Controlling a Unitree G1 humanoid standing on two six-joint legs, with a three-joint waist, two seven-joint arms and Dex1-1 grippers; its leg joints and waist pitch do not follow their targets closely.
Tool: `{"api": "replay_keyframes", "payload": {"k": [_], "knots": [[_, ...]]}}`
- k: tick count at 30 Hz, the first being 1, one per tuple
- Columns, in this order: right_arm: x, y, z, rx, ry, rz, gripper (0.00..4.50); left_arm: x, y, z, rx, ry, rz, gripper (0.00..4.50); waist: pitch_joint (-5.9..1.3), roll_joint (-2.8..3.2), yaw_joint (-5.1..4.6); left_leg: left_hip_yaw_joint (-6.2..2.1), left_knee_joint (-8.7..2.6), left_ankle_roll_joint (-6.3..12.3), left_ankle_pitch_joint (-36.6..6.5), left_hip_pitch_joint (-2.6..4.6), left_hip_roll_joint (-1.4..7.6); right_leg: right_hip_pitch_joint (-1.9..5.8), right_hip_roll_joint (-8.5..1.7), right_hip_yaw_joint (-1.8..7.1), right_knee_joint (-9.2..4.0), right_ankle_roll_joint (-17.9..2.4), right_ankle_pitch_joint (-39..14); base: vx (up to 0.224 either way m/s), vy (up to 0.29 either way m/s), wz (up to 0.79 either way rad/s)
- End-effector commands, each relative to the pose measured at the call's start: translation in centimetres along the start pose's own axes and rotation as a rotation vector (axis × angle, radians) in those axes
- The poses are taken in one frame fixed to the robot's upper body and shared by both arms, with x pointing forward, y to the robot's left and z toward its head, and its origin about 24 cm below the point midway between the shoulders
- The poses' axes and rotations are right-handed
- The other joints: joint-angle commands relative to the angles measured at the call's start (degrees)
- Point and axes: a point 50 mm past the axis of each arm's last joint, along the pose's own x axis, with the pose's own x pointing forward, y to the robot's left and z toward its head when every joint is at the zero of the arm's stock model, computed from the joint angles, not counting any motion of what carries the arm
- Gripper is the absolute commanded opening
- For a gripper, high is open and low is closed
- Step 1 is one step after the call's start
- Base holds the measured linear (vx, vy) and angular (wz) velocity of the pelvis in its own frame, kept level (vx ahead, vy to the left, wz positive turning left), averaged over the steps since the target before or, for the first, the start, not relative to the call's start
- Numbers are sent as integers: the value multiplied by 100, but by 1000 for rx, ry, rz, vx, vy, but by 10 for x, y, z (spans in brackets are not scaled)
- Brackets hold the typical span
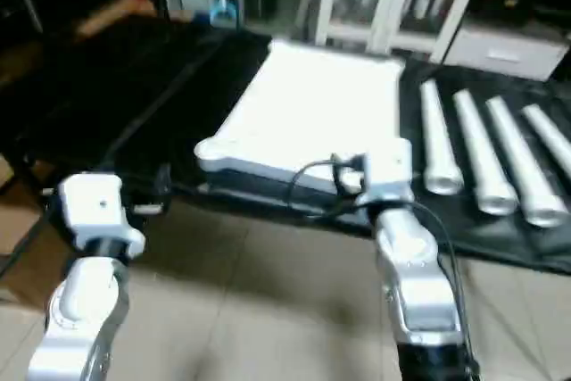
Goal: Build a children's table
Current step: Move to table
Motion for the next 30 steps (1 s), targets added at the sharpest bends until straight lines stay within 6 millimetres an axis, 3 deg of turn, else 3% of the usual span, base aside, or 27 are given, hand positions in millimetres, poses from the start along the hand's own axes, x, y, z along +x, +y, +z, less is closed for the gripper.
{"api": "replay_keyframes", "payload": {"k": [1, 2, 3, 4, 5, 6, 7, 8, 9, 10, 11, 12, 13, 14, 16, 17, 18, 20, 21, 22, 23, 24, 26, 27, 28, 29, 30], "knots": [[0, -3, 4, -6, -10, -16, 450, 2, -3, 2, 6, 2, -27, 442, -266, 142, -122, -881, -960, 1331, 106, 262, 1577, -135, -804, 526, 348, 769, -960, -93, -135, 1], [0, -2, 4, -5, -8, -18, 450, 2, -3, 3, 0, -3, -24, 442, -223, -79, -87, -284, -628, 1525, 338, 273, 599, -246, -971, 841, 134, 132, 403, -73, -133, 7], [0, -2, 4, -4, -7, -19, 450, 3, -3, 4, -3, -5, -18, 442, -254, -329, 101, -88, -185, 1140, 0, -223, 108, 307, -1617, 1360, -347, 326, -183, -73, -133, 7], [0, -3, 4, -3, -4, -20, 450, 3, -2, 3, -9, 6, -1, 442, -218, -266, 373, -358, 269, 436, -137, -347, 298, 290, -2302, 1720, -650, 507, -1709, -98, -108, -10], [0, -2, 4, -2, -3, -19, 450, 4, -2, 4, -8, -4, 7, 442, -194, -321, 369, -432, 371, 225, -164, -440, 247, 291, -2270, 1741, -667, 581, -2270, -107, -47, -18], [0, -3, 5, -8, -5, -28, 450, 4, -3, 5, -11, 0, -1, 442, -157, -271, 381, -490, 324, -64, 56, -454, 143, 303, -2006, 1548, -666, 329, -3084, -153, -37, -18], [0, -2, 4, -12, 0, -22, 450, 4, -3, 7, -17, -15, 2, 442, -96, -263, 374, -444, -32, -90, 300, -319, 128, 176, -1577, 1295, -671, -212, -3252, -90, -16, -12], [1, -1, 4, -14, 5, -13, 450, 4, -2, 9, -16, -30, 4, 442, -93, -246, 340, -386, -291, -72, 419, -236, 139, 179, -1331, 1094, -623, -443, -3113, -82, 65, 4], [1, 0, 5, -19, 3, -8, 450, 4, 0, 10, -18, -35, 8, 442, -30, -68, 256, -300, -780, -15, -220, -6, 215, 28, -811, 737, -492, -624, -2871, -35, 55, 4], [1, 0, 6, -24, 1, -3, 450, 4, 1, 11, -20, -39, 11, 442, -48, -41, 88, -261, -935, -229, -1515, 120, 369, -21, -579, 675, -353, -555, -2348, -92, 94, 13], [2, 1, 6, -29, -2, 1, 450, 4, 2, 12, -21, -43, 15, 442, -48, -41, 88, -261, -935, -229, -1515, 120, 369, -21, -579, 675, -353, -555, -2348, -100, 92, 15], [2, 5, 11, -32, -28, 25, 450, 3, 3, 15, -50, -63, -11, 442, -89, 161, 39, -382, -1106, -854, -2348, 167, 487, 45, -555, 767, -263, -549, -1338, -100, 92, 15], [3, 7, 13, -27, -34, 35, 450, 3, 3, 16, -55, -69, -16, 442, -71, 166, 7, -386, -1179, -1005, -2406, 105, 475, 133, -587, 775, -262, -519, -816, -48, 112, 3], [3, 8, 13, -16, -36, 40, 450, 3, 4, 17, -58, -72, -18, 442, -67, 145, 8, -368, -1181, -1031, -2403, 92, 455, 146, -606, 785, -288, -492, -726, -22, 105, -4], [4, 9, 15, 18, -38, 46, 450, 3, 4, 20, -76, -81, -23, 442, -49, 93, 12, -291, -1168, -1063, -2633, 152, 407, 114, -659, 814, -394, -362, -1192, -23, 91, -1], [5, 9, 15, 23, -38, 45, 450, 3, 3, 21, -80, -84, -26, 442, -13, 45, -30, -246, -1140, -1073, -3293, 284, 356, 59, -699, 781, -553, -94, -2425, 0, 0, 0], [5, 9, 16, 26, -38, 46, 450, 3, 3, 21, -74, -85, -31, 442, -1, 47, -51, -245, -1138, -1061, -3462, 337, 346, 52, -692, 748, -590, -31, -2709, 0, 0, 0], [5, 9, 16, 28, -38, 47, 450, 2, 3, 21, -66, -85, -36, 442, -12, 48, -117, -253, -1147, -937, -3695, 403, 325, 146, -655, 645, -668, 86, -3086, 11, 7, -9], [6, 10, 16, 28, -37, 49, 450, 2, 3, 21, -62, -83, -38, 442, 6, 74, -191, -145, -1100, -970, -3894, 807, 411, -66, -481, 604, -685, 7, -2855, 23, 14, -19], [8, 10, 17, 23, -38, 55, 450, 2, 3, 20, -73, -79, -37, 442, 70, 65, -222, -131, -1248, -961, -4248, 853, 533, -45, -390, 490, -543, 15, -2493, 35, 7, -44], [8, 10, 17, 23, -38, 55, 450, 2, 3, 20, -73, -79, -37, 442, 70, 65, -222, -131, -1248, -961, -4248, 853, 533, -45, -390, 490, -543, 15, -2493, 34, 2, -69], [9, 9, 17, 21, -38, 57, 450, 2, 3, 20, -70, -79, -35, 442, 103, 73, -238, -101, -1507, -909, -4679, 772, 703, 87, -467, 445, -223, -55, -1937, 34, 2, -69], [11, 8, 17, 14, -32, 63, 450, 1, 4, 18, -58, -71, -29, 442, 132, 38, -298, 61, -1510, -751, -4700, 852, 687, 53, -531, 431, -211, -169, -2045, 63, -69, -68], [12, 8, 17, 13, -30, 66, 450, 1, 5, 18, -57, -70, -27, 442, 109, -18, -367, 201, -1301, -652, -4481, 970, 546, -8, -559, 433, -405, -248, -2588, 134, -129, -106], [12, 7, 17, 12, -29, 67, 450, 1, 5, 18, -62, -68, -23, 442, 62, -85, -434, 263, -1050, -637, -3892, 936, 349, 23, -649, 526, -598, -214, -3349, 103, -93, -72], [12, 7, 17, 12, -29, 67, 450, 1, 5, 18, -62, -68, -23, 442, 62, -85, -434, 263, -1050, -637, -3892, 936, 349, 23, -649, 526, -598, -214, -3349, 114, -46, -86], [13, 7, 17, 9, -29, 69, 450, 1, 6, 19, -62, -68, -22, 442, -68, -179, -390, 205, -951, -598, -2497, 517, 149, 518, -776, 860, -699, 43, -3977, 59, -17, -46]]}}
